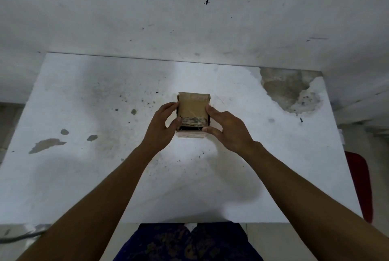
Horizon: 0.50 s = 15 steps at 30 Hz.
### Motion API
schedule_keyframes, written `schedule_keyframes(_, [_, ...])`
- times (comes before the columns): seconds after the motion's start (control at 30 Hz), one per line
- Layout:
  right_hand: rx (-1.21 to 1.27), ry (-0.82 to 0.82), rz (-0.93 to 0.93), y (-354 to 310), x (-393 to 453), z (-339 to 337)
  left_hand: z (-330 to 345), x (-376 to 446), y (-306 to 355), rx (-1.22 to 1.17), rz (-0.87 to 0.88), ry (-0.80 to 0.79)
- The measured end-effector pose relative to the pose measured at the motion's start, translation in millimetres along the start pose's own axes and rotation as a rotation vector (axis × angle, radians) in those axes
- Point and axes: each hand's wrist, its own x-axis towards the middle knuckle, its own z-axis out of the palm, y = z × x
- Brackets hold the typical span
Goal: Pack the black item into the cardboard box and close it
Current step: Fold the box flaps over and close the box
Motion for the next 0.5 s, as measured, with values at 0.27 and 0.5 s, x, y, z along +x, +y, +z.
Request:
schedule_keyframes(0.27, [0.105,0.018,0.007,1.2,2.4,3.7,3.3,1.9,-0.1,-0.046,-0.003,0.059])
schedule_keyframes(0.5, [0.216,0.084,0.148,-6.0,9.9,9.1,4.9,12.6,3.7,0.024,-0.099,-0.057])
